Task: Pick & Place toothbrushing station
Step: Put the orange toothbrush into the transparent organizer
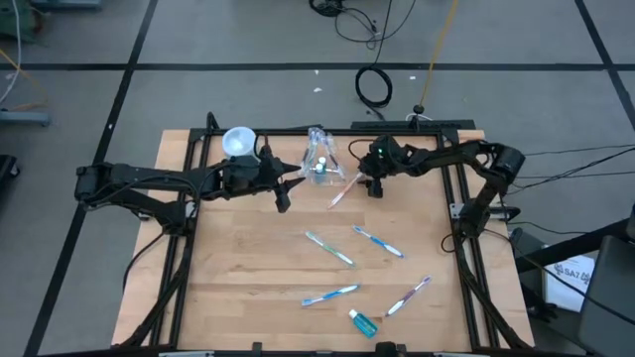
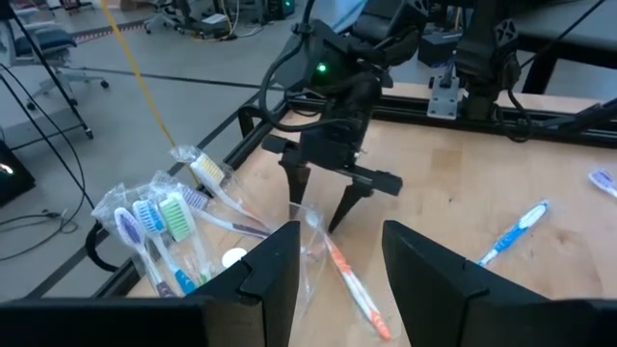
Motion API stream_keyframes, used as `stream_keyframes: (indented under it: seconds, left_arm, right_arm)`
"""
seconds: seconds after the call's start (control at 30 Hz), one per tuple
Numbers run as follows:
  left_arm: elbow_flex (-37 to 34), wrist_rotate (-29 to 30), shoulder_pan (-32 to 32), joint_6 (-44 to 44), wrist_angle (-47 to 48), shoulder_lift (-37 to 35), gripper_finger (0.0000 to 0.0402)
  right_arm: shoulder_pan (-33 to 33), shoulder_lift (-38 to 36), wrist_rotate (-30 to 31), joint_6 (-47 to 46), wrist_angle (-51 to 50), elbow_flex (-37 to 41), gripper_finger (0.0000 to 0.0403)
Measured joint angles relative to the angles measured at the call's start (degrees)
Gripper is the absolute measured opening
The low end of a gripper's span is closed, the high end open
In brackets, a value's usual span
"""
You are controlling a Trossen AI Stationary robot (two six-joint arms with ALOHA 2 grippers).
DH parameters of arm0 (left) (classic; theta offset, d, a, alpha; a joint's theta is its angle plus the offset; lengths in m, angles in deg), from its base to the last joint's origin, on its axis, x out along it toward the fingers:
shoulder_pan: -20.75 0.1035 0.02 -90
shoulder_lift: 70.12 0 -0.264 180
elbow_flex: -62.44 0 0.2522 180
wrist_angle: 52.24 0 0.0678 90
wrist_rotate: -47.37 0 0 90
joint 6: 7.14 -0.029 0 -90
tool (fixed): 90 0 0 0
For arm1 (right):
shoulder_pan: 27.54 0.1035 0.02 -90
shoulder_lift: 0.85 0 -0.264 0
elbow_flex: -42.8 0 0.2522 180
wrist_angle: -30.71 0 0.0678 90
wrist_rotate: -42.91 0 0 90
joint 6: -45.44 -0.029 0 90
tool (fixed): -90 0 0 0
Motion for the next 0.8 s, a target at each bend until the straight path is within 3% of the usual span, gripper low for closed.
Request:
stream_keyframes:
  seconds: [0.6,0.8]
  left_arm:
    - [0.0,-0.1,-0.1,0.6,0.4,0.0,0.0157]
    - [0.0,-0.1,-0.1,0.6,0.3,0.0,0.0157]
  right_arm:
    - [4.5,-8.5,2.0,6.5,-17.3,0.5,0.0088]
    - [7.5,-10.4,2.1,6.7,-18.4,0.3,0.0045]
